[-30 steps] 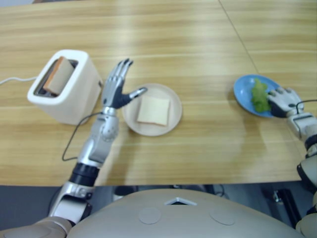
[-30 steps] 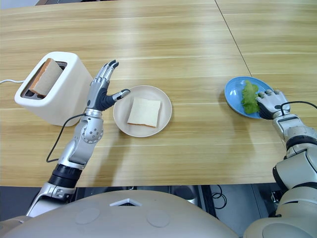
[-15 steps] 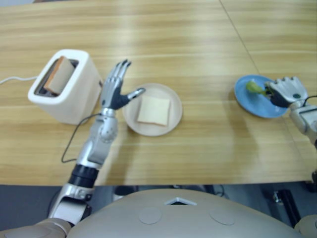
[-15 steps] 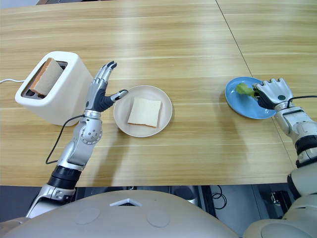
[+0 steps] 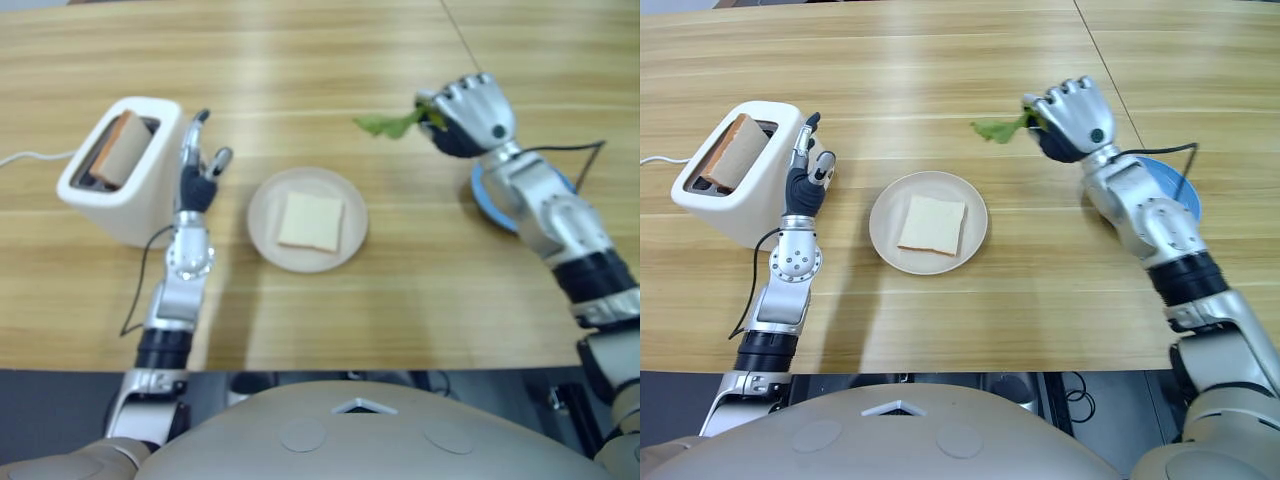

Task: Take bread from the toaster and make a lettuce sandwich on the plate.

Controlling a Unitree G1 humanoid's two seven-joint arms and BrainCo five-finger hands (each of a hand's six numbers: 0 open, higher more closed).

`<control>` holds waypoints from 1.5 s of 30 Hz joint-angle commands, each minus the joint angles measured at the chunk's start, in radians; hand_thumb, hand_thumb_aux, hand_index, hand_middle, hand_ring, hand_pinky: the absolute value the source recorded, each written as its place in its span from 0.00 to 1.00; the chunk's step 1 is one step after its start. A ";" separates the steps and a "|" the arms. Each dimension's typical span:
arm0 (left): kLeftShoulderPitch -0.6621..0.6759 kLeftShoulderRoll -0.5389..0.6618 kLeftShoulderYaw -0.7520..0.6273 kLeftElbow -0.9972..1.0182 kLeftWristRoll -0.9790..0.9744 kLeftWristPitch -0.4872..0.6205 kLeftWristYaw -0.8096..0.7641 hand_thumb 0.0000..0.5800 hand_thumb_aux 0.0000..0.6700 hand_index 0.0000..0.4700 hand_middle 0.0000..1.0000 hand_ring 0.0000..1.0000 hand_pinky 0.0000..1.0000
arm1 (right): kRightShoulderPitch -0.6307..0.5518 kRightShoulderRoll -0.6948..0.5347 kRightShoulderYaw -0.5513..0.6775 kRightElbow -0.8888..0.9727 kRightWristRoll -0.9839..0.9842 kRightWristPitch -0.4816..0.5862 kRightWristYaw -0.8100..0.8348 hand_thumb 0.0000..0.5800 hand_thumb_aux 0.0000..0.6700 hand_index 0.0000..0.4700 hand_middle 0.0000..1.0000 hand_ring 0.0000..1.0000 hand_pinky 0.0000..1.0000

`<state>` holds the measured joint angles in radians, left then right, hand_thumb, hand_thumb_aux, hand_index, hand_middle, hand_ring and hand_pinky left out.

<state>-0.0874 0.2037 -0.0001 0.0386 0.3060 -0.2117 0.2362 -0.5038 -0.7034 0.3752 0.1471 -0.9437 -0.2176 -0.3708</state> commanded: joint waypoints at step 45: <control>0.002 -0.020 -0.040 0.108 0.068 -0.022 0.008 0.00 0.00 0.00 0.00 0.00 0.00 | 0.126 0.144 0.167 0.092 -0.117 0.038 0.206 0.00 0.00 0.00 0.00 0.00 0.00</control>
<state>-0.0945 0.1783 -0.0384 0.1356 0.3641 -0.2437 0.2449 -0.3898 -0.5443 0.5710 0.2585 -1.0668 -0.1991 -0.1832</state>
